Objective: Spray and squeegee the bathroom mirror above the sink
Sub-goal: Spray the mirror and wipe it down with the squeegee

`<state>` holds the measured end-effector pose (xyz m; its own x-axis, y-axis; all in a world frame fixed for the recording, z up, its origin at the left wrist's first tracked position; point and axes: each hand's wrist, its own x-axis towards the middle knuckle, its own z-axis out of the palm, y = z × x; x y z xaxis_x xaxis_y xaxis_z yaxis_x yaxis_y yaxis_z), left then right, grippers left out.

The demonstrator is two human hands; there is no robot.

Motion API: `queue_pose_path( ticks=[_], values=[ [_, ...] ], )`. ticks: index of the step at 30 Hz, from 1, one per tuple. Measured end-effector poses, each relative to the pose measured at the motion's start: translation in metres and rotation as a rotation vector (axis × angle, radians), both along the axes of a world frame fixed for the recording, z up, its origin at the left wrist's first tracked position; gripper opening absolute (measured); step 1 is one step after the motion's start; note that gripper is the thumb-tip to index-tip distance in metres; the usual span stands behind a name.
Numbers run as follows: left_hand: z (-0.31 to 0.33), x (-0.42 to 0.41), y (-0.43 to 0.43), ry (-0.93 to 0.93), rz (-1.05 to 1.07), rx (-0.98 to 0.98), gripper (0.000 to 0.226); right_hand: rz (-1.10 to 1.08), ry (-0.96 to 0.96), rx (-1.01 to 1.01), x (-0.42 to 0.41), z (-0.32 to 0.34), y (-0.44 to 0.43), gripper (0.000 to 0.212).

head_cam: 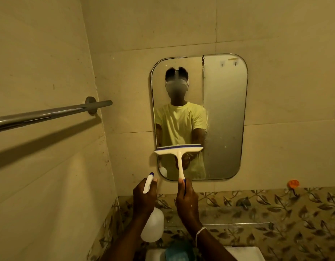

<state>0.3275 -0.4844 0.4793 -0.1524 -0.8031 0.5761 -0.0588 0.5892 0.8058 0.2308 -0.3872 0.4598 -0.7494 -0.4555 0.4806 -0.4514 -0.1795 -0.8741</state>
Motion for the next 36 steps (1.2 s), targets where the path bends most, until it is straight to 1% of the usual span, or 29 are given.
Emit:
queue_pose_path(
  ticks=[3,5,8,11,15,17,19,22,25,26,29,30,31,33,34,36],
  values=[
    [-0.001,0.006,0.004,-0.020,0.022,-0.002,0.008,-0.019,-0.016,0.087,0.003,-0.041,0.005,0.014],
    [0.000,0.009,0.007,-0.009,0.012,0.007,0.006,-0.031,-0.060,0.129,0.005,-0.063,0.007,0.012],
    [-0.001,0.015,0.014,0.008,0.007,0.018,0.003,-0.037,-0.145,0.174,0.010,-0.086,0.012,0.018],
    [-0.001,0.020,0.018,0.009,0.007,0.005,0.006,-0.040,-0.222,0.243,0.013,-0.102,0.022,0.021],
    [-0.002,0.022,0.020,0.002,0.012,0.022,0.007,-0.056,-0.271,0.256,0.005,-0.097,0.039,0.024],
    [-0.001,0.020,0.021,-0.001,0.011,0.024,0.010,-0.055,-0.270,0.222,0.002,-0.087,0.046,0.025],
    [0.004,0.016,0.024,0.001,-0.003,0.019,0.009,-0.055,-0.268,0.160,-0.001,-0.076,0.054,0.031],
    [0.017,0.004,0.031,0.009,-0.060,-0.026,0.003,-0.071,-0.224,0.047,-0.007,-0.055,0.068,0.045],
    [0.033,-0.018,0.038,0.024,-0.126,-0.064,0.010,-0.087,-0.181,-0.093,-0.020,-0.015,0.084,0.050],
    [0.040,-0.026,0.041,0.035,-0.147,-0.066,0.012,-0.092,-0.162,-0.140,-0.026,0.002,0.089,0.049],
    [0.068,-0.058,0.055,0.066,-0.220,-0.102,0.006,-0.114,-0.121,-0.257,-0.055,0.067,0.103,0.039],
    [0.079,-0.073,0.060,0.083,-0.233,-0.109,0.008,-0.128,-0.097,-0.296,-0.067,0.091,0.109,0.038],
    [0.091,-0.086,0.062,0.098,-0.236,-0.130,0.011,-0.138,-0.084,-0.333,-0.076,0.115,0.113,0.037],
    [0.121,-0.133,0.087,0.155,-0.283,-0.153,0.028,-0.201,-0.030,-0.389,-0.114,0.162,0.137,0.036],
    [0.134,-0.143,0.091,0.183,-0.305,-0.153,0.034,-0.219,-0.013,-0.410,-0.120,0.180,0.138,0.036],
    [0.162,-0.164,0.105,0.211,-0.350,-0.169,0.034,-0.234,0.014,-0.451,-0.132,0.211,0.146,0.036]
  ],
)
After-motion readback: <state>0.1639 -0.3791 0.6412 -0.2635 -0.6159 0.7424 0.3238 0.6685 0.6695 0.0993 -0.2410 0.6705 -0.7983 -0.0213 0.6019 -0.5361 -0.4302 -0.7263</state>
